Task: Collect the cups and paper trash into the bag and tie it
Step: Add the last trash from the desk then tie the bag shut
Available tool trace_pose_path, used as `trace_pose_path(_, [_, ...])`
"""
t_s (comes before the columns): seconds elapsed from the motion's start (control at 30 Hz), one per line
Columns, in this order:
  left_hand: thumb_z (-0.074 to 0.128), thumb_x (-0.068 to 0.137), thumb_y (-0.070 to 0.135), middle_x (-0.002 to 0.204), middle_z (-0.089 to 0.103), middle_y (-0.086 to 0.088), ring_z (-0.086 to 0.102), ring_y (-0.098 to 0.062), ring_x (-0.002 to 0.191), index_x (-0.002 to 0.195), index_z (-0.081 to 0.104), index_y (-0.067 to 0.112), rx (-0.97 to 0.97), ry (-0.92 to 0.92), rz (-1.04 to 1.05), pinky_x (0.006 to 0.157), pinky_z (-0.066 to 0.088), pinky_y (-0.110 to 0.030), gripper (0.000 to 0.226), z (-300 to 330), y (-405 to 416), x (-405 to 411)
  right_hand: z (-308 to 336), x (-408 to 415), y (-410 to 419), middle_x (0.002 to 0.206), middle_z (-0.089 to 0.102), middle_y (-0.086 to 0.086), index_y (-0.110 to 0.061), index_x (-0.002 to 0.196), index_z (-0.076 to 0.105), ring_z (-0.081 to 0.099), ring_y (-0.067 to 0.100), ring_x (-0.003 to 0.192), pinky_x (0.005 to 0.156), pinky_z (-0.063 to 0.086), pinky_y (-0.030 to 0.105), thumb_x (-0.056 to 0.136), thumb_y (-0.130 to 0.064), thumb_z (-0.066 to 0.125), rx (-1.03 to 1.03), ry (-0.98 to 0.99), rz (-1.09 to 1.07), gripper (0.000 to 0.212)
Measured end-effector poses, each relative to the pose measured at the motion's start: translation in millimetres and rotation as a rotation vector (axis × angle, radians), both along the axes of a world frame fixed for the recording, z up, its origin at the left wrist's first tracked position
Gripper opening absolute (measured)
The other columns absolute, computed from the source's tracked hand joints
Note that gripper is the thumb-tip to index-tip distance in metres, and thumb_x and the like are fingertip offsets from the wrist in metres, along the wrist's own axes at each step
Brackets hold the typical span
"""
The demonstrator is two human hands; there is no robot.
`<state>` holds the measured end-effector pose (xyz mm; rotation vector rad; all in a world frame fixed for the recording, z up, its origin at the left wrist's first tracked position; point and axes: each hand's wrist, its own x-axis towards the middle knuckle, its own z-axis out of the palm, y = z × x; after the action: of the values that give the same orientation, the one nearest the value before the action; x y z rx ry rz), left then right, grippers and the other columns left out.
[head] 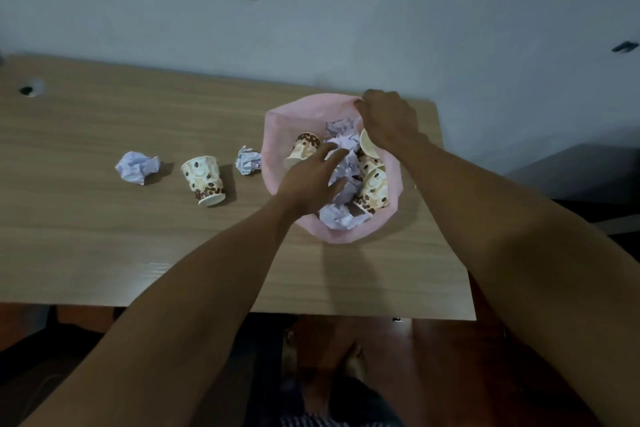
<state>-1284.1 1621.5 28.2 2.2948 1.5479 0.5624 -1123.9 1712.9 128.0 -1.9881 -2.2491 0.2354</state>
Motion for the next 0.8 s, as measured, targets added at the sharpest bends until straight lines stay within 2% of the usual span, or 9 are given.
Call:
trace_pose_path(0.1, [0.057, 0.096, 0.029, 0.117, 0.056, -0.008, 0.062, -0.032, 0.088, 0.111, 0.057, 0.013, 0.073, -0.076, 0.205, 0.063, 0.048, -0.038, 0.023, -0.2, -11.1, -29.2, -3.1, -1.5, 0.9, 0.115, 0.066, 0.022, -0.012, 0.109, 0.064, 0.062, 0.042, 0.108, 0.086, 0.047, 0.043, 0.106, -0.039, 0.041, 0.012, 0.004, 0.041, 0.036])
trace_pose_path(0.23, [0.055, 0.091, 0.021, 0.116, 0.054, -0.01, 0.057, -0.033, 0.094, 0.112, 0.051, 0.012, -0.025, -0.271, 0.75, 0.072, 0.037, -0.037, 0.024, -7.2, -0.7, -89.3, -5.4, -6.3, 6.0, 0.111, 0.067, 0.021, -0.012, 0.106, 0.063, 0.063, 0.042, 0.104, 0.082, 0.047, 0.043, 0.106, -0.039, 0.039, 0.043, 0.008, 0.071, 0.036])
trace_pose_path(0.33, [0.063, 0.086, 0.018, 0.134, 0.046, -0.016, 0.051, -0.04, 0.117, 0.128, 0.052, 0.009, -0.169, -0.088, 0.661, 0.085, 0.044, -0.046, 0.045, -23.0, 15.4, -121.9, -4.6, -7.3, 14.1, 0.108, 0.066, 0.022, -0.009, 0.106, 0.061, 0.064, 0.044, 0.099, 0.081, 0.049, 0.043, 0.107, -0.034, 0.037, 0.072, -0.03, 0.043, 0.035])
trace_pose_path(0.43, [0.07, 0.082, 0.034, 0.155, 0.033, -0.014, 0.035, -0.043, 0.138, 0.152, 0.037, 0.025, -0.412, 0.049, 0.509, 0.108, 0.039, -0.051, 0.078, -40.5, 34.9, -131.2, -9.1, -2.6, 22.3, 0.108, 0.066, 0.025, -0.006, 0.107, 0.061, 0.065, 0.047, 0.098, 0.082, 0.051, 0.045, 0.106, -0.024, 0.041, 0.107, -0.082, 0.011, 0.027])
trace_pose_path(0.5, [0.067, 0.071, 0.046, 0.156, 0.033, -0.01, 0.037, -0.044, 0.139, 0.15, 0.035, 0.038, -0.49, 0.112, 0.452, 0.111, 0.038, -0.054, 0.086, -48.9, 45.1, -128.6, -14.0, 1.0, 25.3, 0.11, 0.066, 0.025, -0.005, 0.109, 0.062, 0.065, 0.047, 0.1, 0.084, 0.053, 0.046, 0.105, -0.016, 0.044, 0.103, -0.112, 0.009, 0.021])
trace_pose_path(0.57, [0.068, 0.07, 0.041, 0.144, 0.04, -0.009, 0.044, -0.042, 0.133, 0.141, 0.044, 0.039, -0.509, 0.167, 0.44, 0.106, 0.042, -0.055, 0.075, -58.4, 49.0, -121.1, -17.3, 3.5, 26.1, 0.109, 0.066, 0.023, -0.006, 0.108, 0.062, 0.065, 0.046, 0.101, 0.086, 0.055, 0.048, 0.103, -0.012, 0.045, 0.086, -0.124, 0.011, 0.019])
trace_pose_path(0.67, [0.063, 0.088, 0.028, 0.131, 0.044, -0.014, 0.049, -0.044, 0.121, 0.127, 0.056, 0.024, -0.442, 0.141, 0.583, 0.1, 0.045, -0.054, 0.039, -60.1, 46.2, -112.5, -19.3, 6.4, 25.7, 0.109, 0.066, 0.022, -0.008, 0.106, 0.062, 0.065, 0.046, 0.1, 0.086, 0.055, 0.048, 0.101, -0.011, 0.046, 0.073, -0.112, -0.002, 0.018])
trace_pose_path(0.73, [0.057, 0.089, 0.028, 0.128, 0.047, -0.016, 0.052, -0.042, 0.114, 0.125, 0.055, 0.02, -0.256, -0.009, 0.707, 0.098, 0.045, -0.049, 0.037, -56.9, 41.4, -111.5, -18.6, 6.9, 24.6, 0.109, 0.066, 0.023, -0.009, 0.106, 0.062, 0.065, 0.046, 0.099, 0.085, 0.053, 0.047, 0.101, -0.013, 0.046, 0.067, -0.098, -0.009, 0.017])
trace_pose_path(0.8, [0.053, 0.089, 0.027, 0.128, 0.049, -0.02, 0.051, -0.027, 0.11, 0.131, 0.051, 0.012, 0.021, -0.26, 0.81, 0.1, 0.04, -0.029, 0.045, -41.0, 39.9, -111.2, -16.8, 5.9, 24.0, 0.109, 0.066, 0.023, -0.009, 0.107, 0.061, 0.065, 0.046, 0.099, 0.084, 0.053, 0.046, 0.102, -0.016, 0.045, 0.066, -0.077, -0.014, 0.019])
